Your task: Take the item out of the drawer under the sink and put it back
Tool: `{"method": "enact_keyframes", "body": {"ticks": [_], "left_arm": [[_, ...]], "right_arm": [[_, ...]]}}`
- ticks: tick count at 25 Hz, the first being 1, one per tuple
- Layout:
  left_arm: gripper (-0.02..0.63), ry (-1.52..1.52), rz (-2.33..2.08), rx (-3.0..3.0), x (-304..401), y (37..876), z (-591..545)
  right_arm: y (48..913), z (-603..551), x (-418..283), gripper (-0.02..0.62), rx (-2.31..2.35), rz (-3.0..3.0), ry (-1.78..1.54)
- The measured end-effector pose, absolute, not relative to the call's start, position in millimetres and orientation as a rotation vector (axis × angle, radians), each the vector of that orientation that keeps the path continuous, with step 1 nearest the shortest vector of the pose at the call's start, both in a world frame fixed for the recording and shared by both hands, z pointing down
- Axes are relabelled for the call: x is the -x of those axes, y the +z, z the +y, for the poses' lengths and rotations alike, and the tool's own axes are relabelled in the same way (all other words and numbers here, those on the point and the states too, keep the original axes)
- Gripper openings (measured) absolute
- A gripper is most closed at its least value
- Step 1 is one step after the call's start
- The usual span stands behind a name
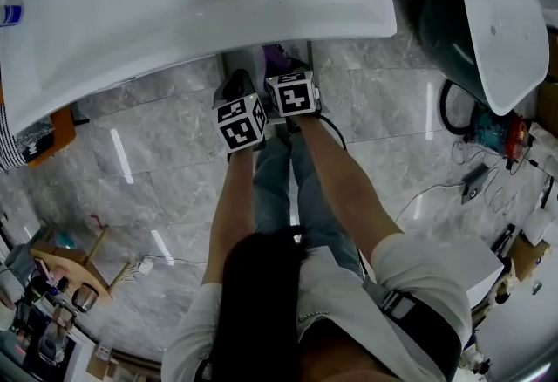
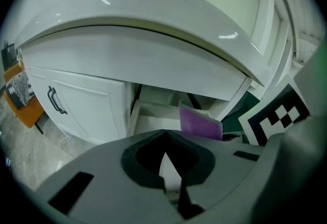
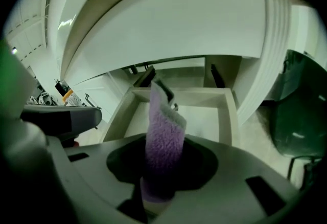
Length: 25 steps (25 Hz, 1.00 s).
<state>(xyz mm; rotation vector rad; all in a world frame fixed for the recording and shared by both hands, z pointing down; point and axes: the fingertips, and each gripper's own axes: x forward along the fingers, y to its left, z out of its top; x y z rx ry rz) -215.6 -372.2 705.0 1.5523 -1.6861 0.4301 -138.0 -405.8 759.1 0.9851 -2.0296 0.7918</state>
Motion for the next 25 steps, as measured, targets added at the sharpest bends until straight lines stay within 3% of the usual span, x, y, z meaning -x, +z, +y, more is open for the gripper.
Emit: {"method": "enact_keyframes", "body": {"ticks": [23, 25], "left_arm": [[0.003, 0.454, -1.682, -1.513, 223, 733, -378], [0.003, 0.451, -1.67, -1.518, 224, 734, -377]], "right_arm": [[805, -422, 149, 0.124, -0.919, -1.948, 0.873], [805, -416, 149, 0.146, -0.914, -1.926, 0.919]]}}
